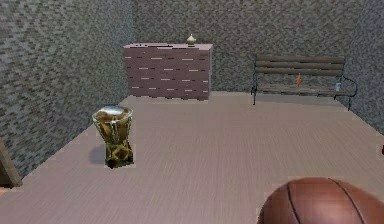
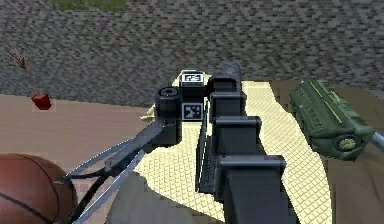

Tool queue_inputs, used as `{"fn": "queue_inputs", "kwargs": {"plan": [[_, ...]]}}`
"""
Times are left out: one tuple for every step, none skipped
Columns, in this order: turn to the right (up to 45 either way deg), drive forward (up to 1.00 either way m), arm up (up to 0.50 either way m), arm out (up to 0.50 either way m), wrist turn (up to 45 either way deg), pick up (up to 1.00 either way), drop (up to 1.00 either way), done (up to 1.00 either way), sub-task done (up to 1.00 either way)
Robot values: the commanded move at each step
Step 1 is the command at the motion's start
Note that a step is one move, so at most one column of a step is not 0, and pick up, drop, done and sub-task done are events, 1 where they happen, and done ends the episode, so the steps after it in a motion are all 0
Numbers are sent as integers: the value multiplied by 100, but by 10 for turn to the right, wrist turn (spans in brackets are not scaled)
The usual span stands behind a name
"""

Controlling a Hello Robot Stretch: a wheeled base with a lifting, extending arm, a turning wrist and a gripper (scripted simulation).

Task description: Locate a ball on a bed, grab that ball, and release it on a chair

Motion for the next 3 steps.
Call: {"fn": "queue_inputs", "kwargs": {"plan": [[0,0,0,0,-150,0,0,0,0],[0,0,0,-16,0,0,0,0,0],[-450,0,0,0,0,0,0,0,0]]}}
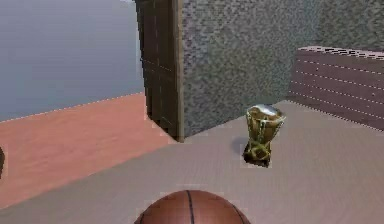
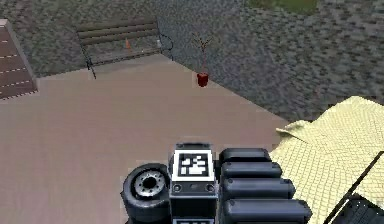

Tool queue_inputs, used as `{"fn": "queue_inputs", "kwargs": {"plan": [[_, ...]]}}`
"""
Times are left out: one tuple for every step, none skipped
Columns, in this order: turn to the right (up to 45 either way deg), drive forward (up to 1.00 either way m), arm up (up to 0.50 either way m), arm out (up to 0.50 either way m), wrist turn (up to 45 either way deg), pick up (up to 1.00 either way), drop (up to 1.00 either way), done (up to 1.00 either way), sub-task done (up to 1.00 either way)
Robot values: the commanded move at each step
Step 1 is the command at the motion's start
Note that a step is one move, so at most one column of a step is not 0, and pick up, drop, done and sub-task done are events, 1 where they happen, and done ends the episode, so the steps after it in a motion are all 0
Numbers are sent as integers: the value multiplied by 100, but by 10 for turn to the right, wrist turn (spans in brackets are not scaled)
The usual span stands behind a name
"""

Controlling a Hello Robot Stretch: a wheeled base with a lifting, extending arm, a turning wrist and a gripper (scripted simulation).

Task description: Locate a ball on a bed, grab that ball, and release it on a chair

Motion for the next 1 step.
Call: {"fn": "queue_inputs", "kwargs": {"plan": [[-330,0,0,0,0,0,0,0,0]]}}
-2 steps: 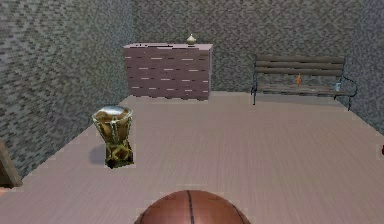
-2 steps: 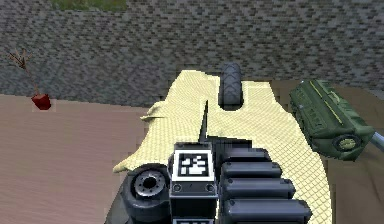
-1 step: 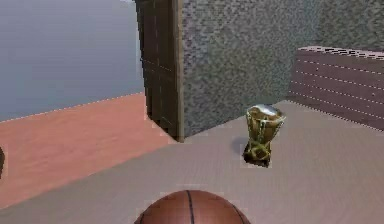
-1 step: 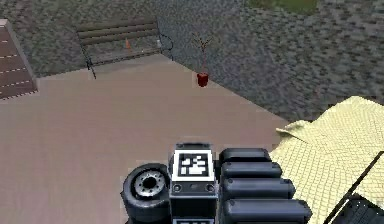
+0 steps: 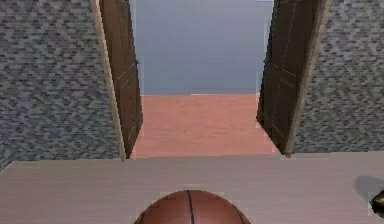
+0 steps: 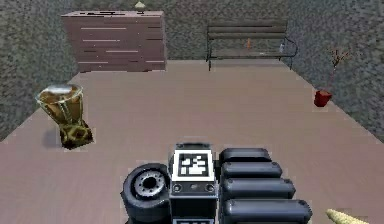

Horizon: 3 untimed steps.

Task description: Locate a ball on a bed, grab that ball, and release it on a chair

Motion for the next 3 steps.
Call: {"fn": "queue_inputs", "kwargs": {"plan": [[0,15,0,0,0,0,0,0,0],[90,0,0,0,0,0,0,0,0],[0,100,0,0,0,0,0,0,0]]}}
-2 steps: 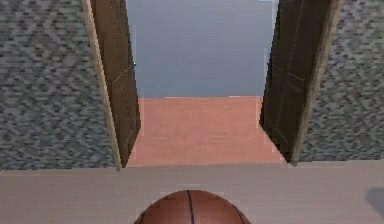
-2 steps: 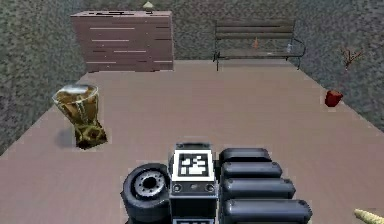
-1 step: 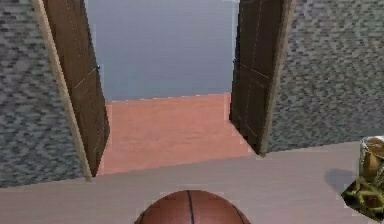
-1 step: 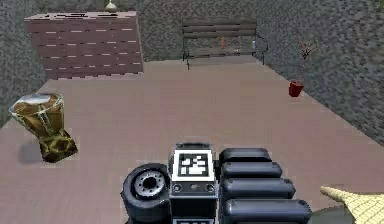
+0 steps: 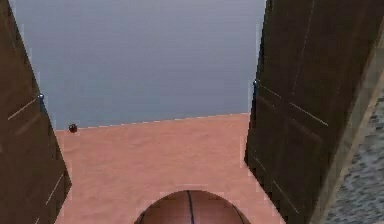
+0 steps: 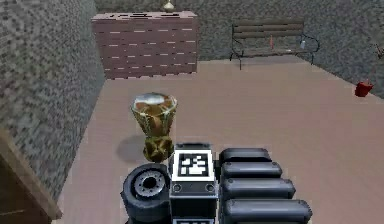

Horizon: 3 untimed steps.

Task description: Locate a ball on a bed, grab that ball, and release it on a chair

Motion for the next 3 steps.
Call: {"fn": "queue_inputs", "kwargs": {"plan": [[0,100,0,0,0,0,0,0,0],[30,0,0,0,0,0,0,0,0],[0,100,0,0,0,0,0,0,0]]}}
